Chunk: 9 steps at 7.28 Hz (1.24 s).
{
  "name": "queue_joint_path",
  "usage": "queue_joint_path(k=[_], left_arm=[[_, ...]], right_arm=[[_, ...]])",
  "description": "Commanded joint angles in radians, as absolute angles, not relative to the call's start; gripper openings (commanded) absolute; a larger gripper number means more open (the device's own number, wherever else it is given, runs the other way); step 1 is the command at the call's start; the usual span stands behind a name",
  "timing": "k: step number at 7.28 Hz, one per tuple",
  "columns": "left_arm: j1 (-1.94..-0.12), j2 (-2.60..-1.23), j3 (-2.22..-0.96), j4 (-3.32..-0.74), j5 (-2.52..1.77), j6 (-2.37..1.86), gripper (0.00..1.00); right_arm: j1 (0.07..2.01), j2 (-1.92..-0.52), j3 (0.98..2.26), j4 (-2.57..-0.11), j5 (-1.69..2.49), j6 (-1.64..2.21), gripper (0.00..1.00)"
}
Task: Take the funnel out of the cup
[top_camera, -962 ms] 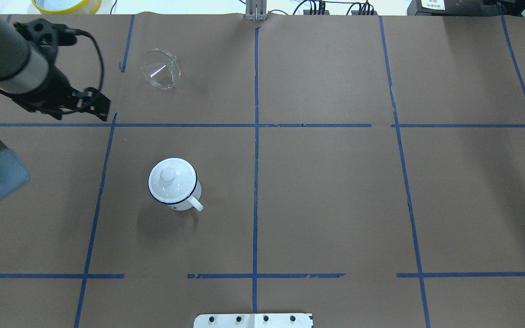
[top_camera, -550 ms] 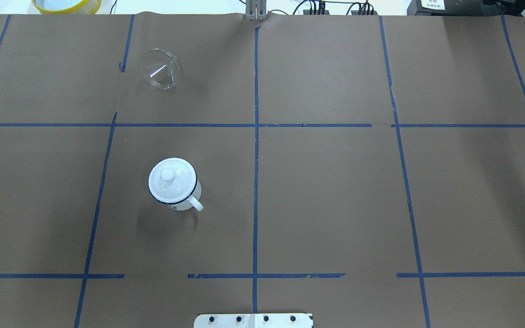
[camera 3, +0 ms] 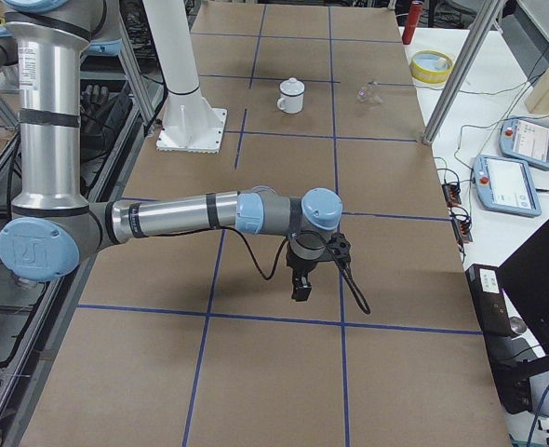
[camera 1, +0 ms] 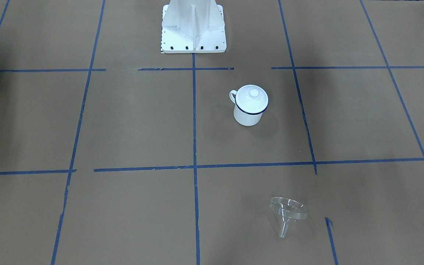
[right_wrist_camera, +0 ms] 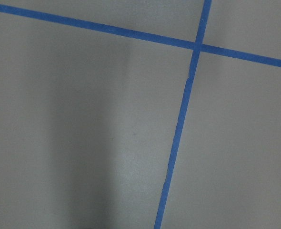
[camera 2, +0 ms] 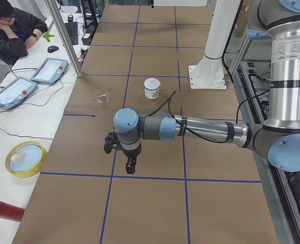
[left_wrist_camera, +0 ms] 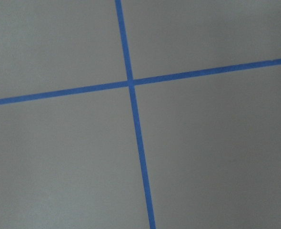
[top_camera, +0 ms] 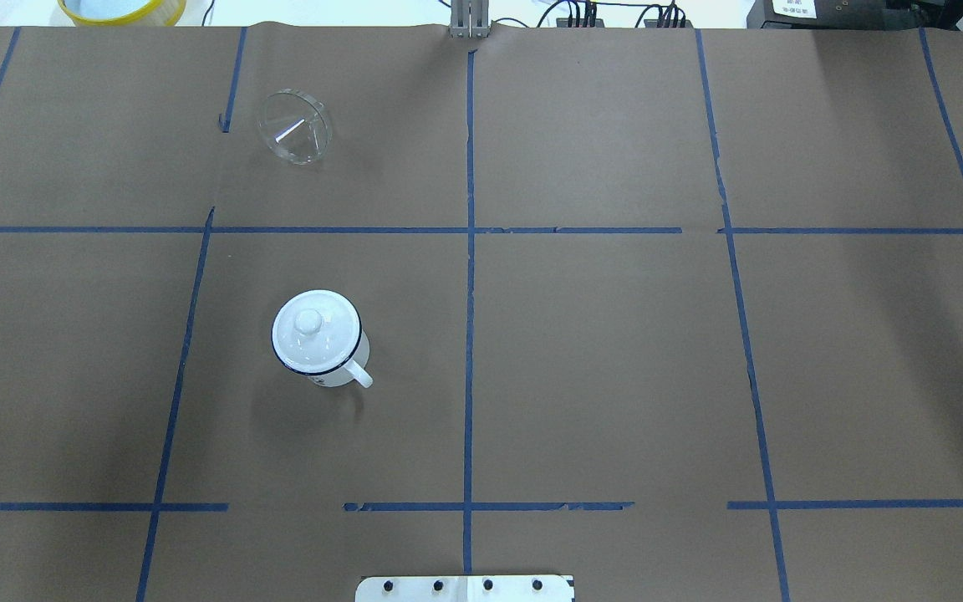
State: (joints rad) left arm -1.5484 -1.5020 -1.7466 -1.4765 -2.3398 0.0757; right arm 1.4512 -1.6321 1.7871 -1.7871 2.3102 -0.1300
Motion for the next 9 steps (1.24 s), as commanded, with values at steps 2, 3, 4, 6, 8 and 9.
queue_joint_path(k=[2, 3, 4, 6, 8, 9], left_arm=[[-1.571, -1.496, -1.736, -1.468, -2.358, 0.071, 1.0], [-1.569, -1.499, -1.729, -1.482, -2.368, 0.084, 1.0], [-1.569, -1.502, -1.744, -1.48, -2.367, 0.083, 1.0], [-1.569, -1.506, -1.752, -1.479, -2.362, 0.083, 1.0], [-1.569, -1.506, -1.755, -1.479, -2.364, 0.083, 1.0], [-1.569, -1.509, -1.758, -1.479, -2.365, 0.081, 1.0]], right_arm=[[1.451, -1.632, 1.787, -1.787, 2.31, -0.13, 1.0], [1.451, -1.632, 1.787, -1.787, 2.31, -0.129, 1.0], [1.451, -1.632, 1.787, -1.787, 2.31, -0.13, 1.0], [1.451, -1.632, 1.787, -1.787, 2.31, -0.13, 1.0], [1.451, -1.632, 1.787, -1.787, 2.31, -0.13, 1.0], [1.451, -1.632, 1.787, -1.787, 2.31, -0.13, 1.0]])
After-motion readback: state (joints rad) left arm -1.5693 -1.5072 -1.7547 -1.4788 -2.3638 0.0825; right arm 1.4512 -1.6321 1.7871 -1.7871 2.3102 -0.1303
